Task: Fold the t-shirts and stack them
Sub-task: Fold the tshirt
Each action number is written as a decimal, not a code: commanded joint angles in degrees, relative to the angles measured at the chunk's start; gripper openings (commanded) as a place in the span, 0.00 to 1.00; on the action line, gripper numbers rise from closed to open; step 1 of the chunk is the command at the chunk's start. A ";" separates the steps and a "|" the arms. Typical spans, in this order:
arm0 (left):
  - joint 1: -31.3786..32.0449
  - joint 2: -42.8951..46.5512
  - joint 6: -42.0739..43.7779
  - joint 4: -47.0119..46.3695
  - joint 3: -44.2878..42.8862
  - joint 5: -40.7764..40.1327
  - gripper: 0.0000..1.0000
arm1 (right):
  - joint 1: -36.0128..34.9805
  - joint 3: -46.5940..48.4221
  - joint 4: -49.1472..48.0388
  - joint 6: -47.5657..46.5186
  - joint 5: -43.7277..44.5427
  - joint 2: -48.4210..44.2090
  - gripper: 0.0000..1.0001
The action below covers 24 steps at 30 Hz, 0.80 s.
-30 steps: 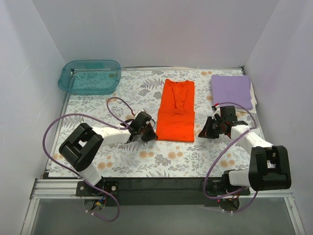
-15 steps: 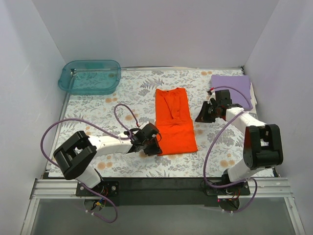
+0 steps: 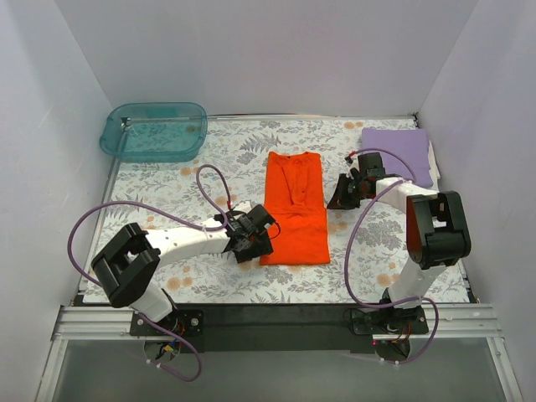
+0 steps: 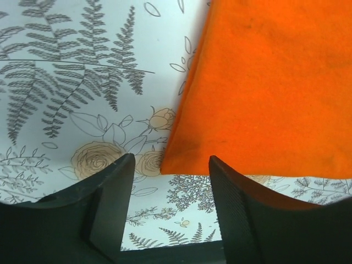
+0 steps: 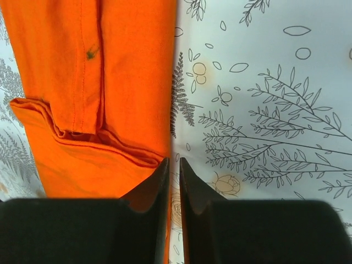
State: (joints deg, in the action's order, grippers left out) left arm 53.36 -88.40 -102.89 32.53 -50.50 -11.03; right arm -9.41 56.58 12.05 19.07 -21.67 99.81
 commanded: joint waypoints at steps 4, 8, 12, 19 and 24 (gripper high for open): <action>-0.01 2.45 1.02 6.57 -2.93 -4.88 0.64 | -0.61 -0.93 3.93 -0.79 2.94 -6.99 0.23; -0.01 0.78 2.69 7.89 -4.42 -4.36 0.68 | -3.41 -3.49 9.38 -0.18 8.03 -12.17 0.38; -0.01 0.51 4.19 7.99 -5.22 -3.39 0.72 | -9.73 -5.68 17.19 2.46 14.02 -18.67 0.46; -0.01 -0.19 6.21 8.16 -5.49 -3.39 0.73 | -16.95 -12.27 20.99 10.80 17.71 -27.03 0.53; -0.01 -0.37 6.83 8.07 -5.14 -3.04 0.73 | -20.03 -15.26 22.22 14.49 19.03 -29.14 0.52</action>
State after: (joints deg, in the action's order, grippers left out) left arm 53.36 -88.84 -97.23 40.16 -54.48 -13.43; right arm -28.03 42.39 32.01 29.58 -5.21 72.14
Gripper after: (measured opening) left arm 0.726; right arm 0.526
